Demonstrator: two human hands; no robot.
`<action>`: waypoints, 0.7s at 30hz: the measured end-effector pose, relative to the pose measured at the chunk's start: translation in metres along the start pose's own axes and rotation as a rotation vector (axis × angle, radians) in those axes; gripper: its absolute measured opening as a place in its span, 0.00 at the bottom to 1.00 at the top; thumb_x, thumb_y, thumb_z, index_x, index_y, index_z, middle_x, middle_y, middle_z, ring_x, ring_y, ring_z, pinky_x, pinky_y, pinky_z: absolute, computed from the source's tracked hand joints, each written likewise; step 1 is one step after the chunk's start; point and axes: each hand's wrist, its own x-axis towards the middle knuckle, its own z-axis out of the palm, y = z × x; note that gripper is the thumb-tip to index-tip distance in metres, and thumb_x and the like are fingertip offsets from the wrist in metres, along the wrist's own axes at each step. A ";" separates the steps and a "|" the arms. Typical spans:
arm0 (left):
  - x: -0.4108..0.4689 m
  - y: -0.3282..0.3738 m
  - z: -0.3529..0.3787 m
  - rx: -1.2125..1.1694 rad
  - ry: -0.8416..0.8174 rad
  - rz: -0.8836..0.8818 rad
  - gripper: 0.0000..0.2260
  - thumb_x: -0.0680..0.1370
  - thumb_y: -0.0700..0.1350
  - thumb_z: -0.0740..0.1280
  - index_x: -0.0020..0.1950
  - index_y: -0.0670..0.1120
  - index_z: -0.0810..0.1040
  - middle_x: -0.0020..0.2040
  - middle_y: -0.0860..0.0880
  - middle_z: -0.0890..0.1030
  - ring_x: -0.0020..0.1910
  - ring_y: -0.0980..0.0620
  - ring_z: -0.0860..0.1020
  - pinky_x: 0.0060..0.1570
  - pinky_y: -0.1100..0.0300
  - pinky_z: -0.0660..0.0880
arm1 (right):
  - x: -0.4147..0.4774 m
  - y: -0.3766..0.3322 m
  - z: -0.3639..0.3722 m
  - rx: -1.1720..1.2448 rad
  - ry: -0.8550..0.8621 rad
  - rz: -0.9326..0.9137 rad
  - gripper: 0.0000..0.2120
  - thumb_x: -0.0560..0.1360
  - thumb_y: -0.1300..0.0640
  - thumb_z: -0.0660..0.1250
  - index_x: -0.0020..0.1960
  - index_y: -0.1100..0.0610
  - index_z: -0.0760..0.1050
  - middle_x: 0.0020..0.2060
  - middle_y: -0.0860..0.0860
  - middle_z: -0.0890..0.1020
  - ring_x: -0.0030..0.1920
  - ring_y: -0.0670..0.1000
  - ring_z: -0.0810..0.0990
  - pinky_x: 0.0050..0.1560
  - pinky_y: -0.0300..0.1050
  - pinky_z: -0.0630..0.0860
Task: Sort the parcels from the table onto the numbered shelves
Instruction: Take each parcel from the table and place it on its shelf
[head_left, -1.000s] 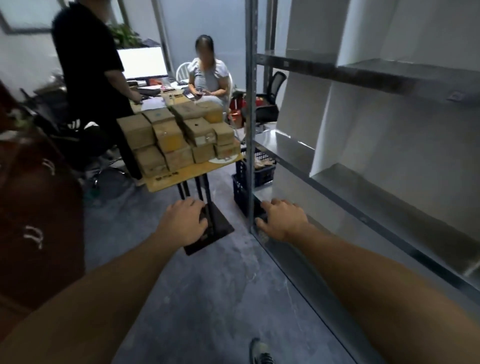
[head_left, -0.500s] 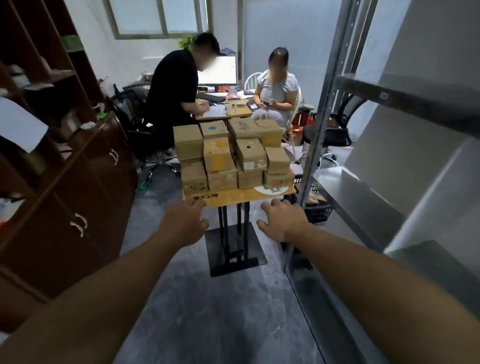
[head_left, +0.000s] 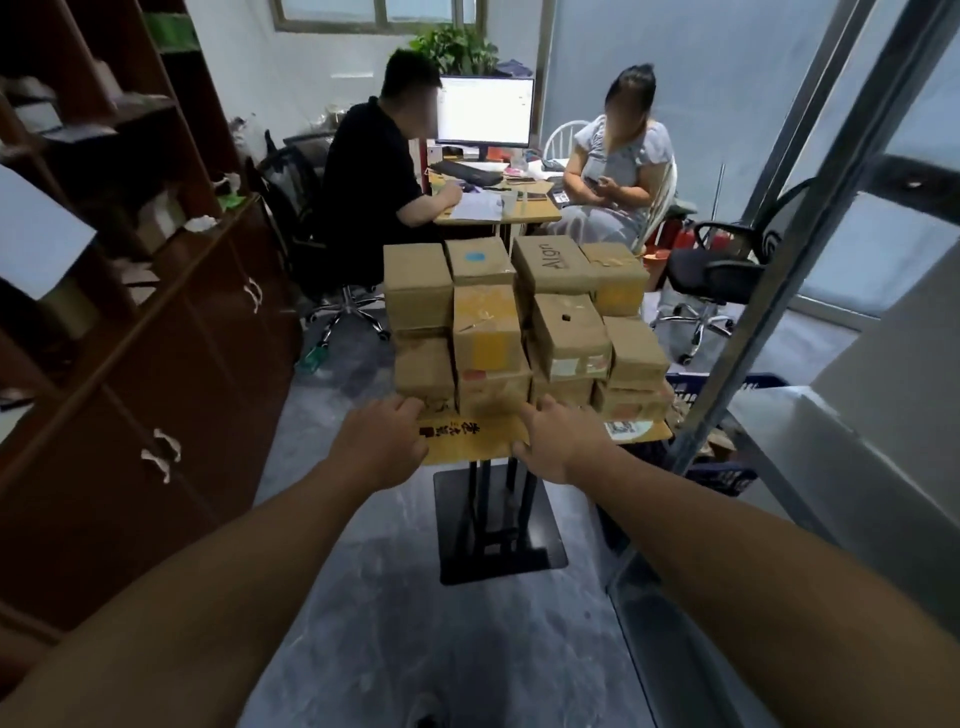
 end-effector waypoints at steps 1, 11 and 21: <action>0.016 -0.006 0.001 -0.002 -0.014 0.005 0.21 0.78 0.53 0.62 0.69 0.47 0.70 0.64 0.45 0.74 0.60 0.44 0.72 0.57 0.51 0.70 | 0.016 0.001 -0.003 0.020 0.009 0.012 0.25 0.81 0.41 0.54 0.74 0.52 0.63 0.67 0.57 0.72 0.66 0.62 0.71 0.62 0.58 0.70; 0.147 -0.041 0.007 -0.114 -0.034 0.109 0.21 0.79 0.51 0.60 0.71 0.48 0.67 0.67 0.46 0.72 0.62 0.44 0.71 0.59 0.50 0.71 | 0.123 0.010 -0.019 0.119 0.057 0.145 0.22 0.81 0.40 0.55 0.68 0.53 0.67 0.63 0.56 0.74 0.64 0.60 0.74 0.58 0.55 0.73; 0.225 -0.035 0.021 -0.211 -0.010 0.097 0.17 0.81 0.51 0.59 0.70 0.51 0.68 0.62 0.49 0.74 0.59 0.48 0.72 0.57 0.51 0.71 | 0.207 0.041 -0.012 0.385 0.134 0.217 0.23 0.82 0.41 0.56 0.74 0.49 0.63 0.67 0.55 0.72 0.65 0.58 0.74 0.61 0.55 0.74</action>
